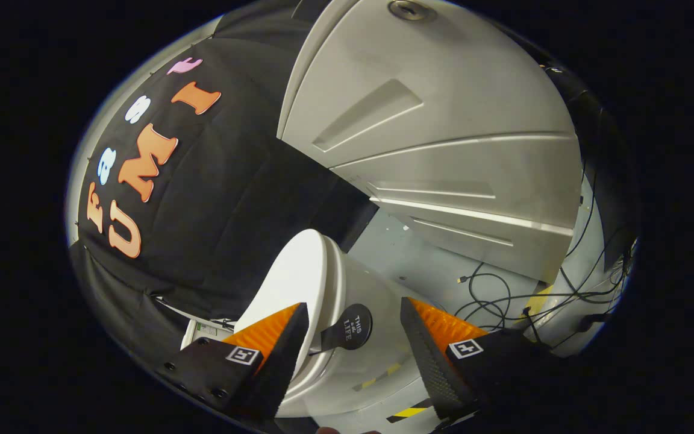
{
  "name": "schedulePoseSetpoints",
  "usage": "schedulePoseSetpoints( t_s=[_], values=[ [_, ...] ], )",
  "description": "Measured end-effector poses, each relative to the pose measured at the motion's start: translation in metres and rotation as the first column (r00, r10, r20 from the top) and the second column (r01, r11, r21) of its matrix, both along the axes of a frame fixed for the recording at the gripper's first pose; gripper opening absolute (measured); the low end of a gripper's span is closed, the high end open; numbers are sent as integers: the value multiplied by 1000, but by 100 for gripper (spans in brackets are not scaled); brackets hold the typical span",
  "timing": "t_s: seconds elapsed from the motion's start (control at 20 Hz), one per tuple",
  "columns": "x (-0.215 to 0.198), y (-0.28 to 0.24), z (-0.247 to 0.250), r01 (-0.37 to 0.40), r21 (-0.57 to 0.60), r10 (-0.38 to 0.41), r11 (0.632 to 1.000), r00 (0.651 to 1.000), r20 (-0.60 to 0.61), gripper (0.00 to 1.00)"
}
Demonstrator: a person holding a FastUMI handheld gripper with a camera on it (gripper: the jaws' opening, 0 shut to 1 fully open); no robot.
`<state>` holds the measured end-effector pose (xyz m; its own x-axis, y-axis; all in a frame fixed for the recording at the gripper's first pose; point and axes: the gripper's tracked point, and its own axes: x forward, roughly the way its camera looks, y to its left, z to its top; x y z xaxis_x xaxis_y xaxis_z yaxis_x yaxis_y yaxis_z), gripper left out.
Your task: Open the toilet lid.
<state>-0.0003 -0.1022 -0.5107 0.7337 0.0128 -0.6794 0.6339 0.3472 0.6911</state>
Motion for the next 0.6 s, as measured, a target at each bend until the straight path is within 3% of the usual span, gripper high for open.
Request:
schedulePoseSetpoints(
  t_s=[0.15,0.35,0.45,0.5,0.55,0.6],
  values=[
    [0,23,-3,-21,90,19,996,999,28,98],
    [16,13,-1,30,115,-38,993,997,65,96],
    [18,14,2,31,138,-42,990,996,78,68],
    [17,14,4,35,145,-46,989,996,72,58],
    [14,13,-5,46,131,-47,990,999,9,56],
    [12,12,-2,39,136,-42,990,999,19,32]
  ],
)
